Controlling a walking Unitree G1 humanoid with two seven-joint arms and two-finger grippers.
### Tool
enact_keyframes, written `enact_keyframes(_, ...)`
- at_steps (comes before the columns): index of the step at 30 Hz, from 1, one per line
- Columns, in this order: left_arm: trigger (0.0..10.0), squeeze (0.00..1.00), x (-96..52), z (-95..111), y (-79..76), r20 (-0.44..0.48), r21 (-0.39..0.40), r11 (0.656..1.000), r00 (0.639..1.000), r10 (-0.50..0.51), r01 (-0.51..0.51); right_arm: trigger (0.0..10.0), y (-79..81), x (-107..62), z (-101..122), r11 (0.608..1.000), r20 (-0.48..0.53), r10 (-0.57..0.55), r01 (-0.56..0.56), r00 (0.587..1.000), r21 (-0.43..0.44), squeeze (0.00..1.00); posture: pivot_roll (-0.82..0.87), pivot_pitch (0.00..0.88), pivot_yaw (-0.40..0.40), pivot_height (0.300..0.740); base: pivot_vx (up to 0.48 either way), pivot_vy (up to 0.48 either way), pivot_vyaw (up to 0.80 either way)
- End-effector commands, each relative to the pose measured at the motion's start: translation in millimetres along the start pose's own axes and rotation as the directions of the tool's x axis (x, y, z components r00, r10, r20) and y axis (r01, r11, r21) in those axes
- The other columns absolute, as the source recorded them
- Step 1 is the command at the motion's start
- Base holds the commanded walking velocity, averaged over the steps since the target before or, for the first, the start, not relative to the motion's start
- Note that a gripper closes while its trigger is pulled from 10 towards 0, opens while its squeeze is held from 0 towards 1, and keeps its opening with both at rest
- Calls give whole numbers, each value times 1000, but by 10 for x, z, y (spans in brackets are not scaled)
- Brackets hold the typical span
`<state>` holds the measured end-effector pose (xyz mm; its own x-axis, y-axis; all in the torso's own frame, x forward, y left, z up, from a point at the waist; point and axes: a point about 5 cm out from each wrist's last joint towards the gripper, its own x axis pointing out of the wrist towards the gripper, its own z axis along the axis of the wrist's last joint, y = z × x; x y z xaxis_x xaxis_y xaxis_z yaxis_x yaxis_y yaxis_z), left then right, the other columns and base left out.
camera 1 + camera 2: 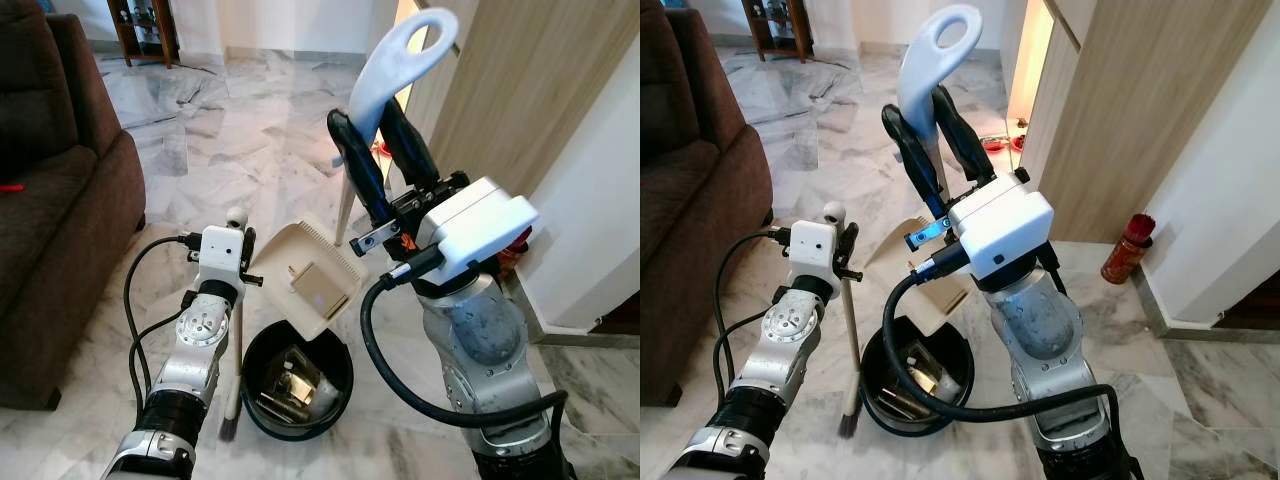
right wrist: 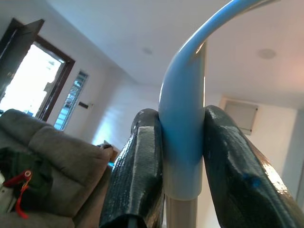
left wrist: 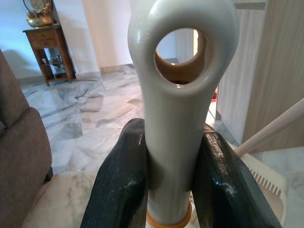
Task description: Sweep floor
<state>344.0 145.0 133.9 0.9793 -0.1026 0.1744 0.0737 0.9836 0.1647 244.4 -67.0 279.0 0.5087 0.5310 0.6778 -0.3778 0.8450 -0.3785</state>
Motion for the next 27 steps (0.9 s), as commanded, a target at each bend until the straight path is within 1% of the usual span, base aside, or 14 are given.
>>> enact_keyframes(1, 10000, 0, 48, 141, 13, 69, 2, 1000, 998, 1, -1, 10000, 11, 46, 213, 998, 99, 34, -28, 995, -59, 0, 108, 61, -67, 740, 0, 0, 0)
enact_keyframes(3, 10000, 0, 49, 144, 13, 70, 1, 1000, 998, 2, -2, 10000, 13, 37, 218, 999, 96, 24, -21, 995, -40, 0, 108, 61, -67, 740, 0, 0, 0)
enact_keyframes(13, 10000, 0, 45, 141, 12, 70, -2, 1000, 998, 4, -4, 10000, 29, 30, 221, 999, 79, 41, -39, 996, -21, 0, 109, 62, -70, 740, 0, 0, 0)
enact_keyframes(16, 10000, 0, 45, 141, 14, 69, -1, 1000, 998, 5, -5, 10000, 8, 31, 165, 999, 42, 29, -28, 999, -22, 0, 108, 62, -70, 740, 0, 0, 0)
enact_keyframes(17, 10000, 0, 44, 139, 13, 68, -1, 1000, 998, 5, -5, 10000, -45, 14, 72, 1000, -11, -17, 16, 1000, -19, 0, 109, 63, -70, 740, 0, 0, 0)
enact_keyframes(18, 10000, 0, 42, 139, 11, 68, -1, 1000, 998, 5, -5, 10000, -96, -5, 11, 998, -40, -56, 55, 998, -19, 0, 109, 63, -70, 740, 0, 0, 0)
enact_keyframes(20, 10000, 0, 40, 137, 10, 68, -2, 1000, 998, 4, -4, 10000, -179, -39, -69, 994, -77, -111, 109, 991, -32, 0, 109, 63, -70, 740, 0, 0, 0)
enact_keyframes(21, 10000, 0, 40, 136, 9, 67, -1, 1000, 998, 3, -3, 10000, -266, -67, -119, 986, -97, -168, 166, 981, -34, 0, 112, 64, -69, 740, 0, 0, 0)
enact_keyframes(23, 10000, 0, 36, 134, 8, 65, -1, 1000, 998, 3, -3, 10000, -525, -170, -262, 941, -161, -339, 337, 927, -38, 0, 110, 63, -69, 740, 0, 0, 0)
enact_keyframes(24, 10000, 0, 36, 134, 8, 65, -1, 1000, 998, 3, -3, 10000, -525, -170, -262, 941, -161, -339, 337, 927, -38, 0, 110, 63, -69, 740, 0, 0, 0)
enact_keyframes(26, 10000, 0, 34, 132, 7, 64, 0, 1000, 998, 2, -2, 10000, -698, -280, -355, 899, -198, -436, 432, 878, -67, 0, 110, 63, -69, 740, 0, 0, 0)
enact_keyframes(27, 10000, 0, 34, 132, 7, 64, 0, 1000, 998, 2, -2, 10000, -698, -280, -355, 899, -198, -436, 432, 878, -67, 0, 110, 63, -69, 740, 0, 0, 0)
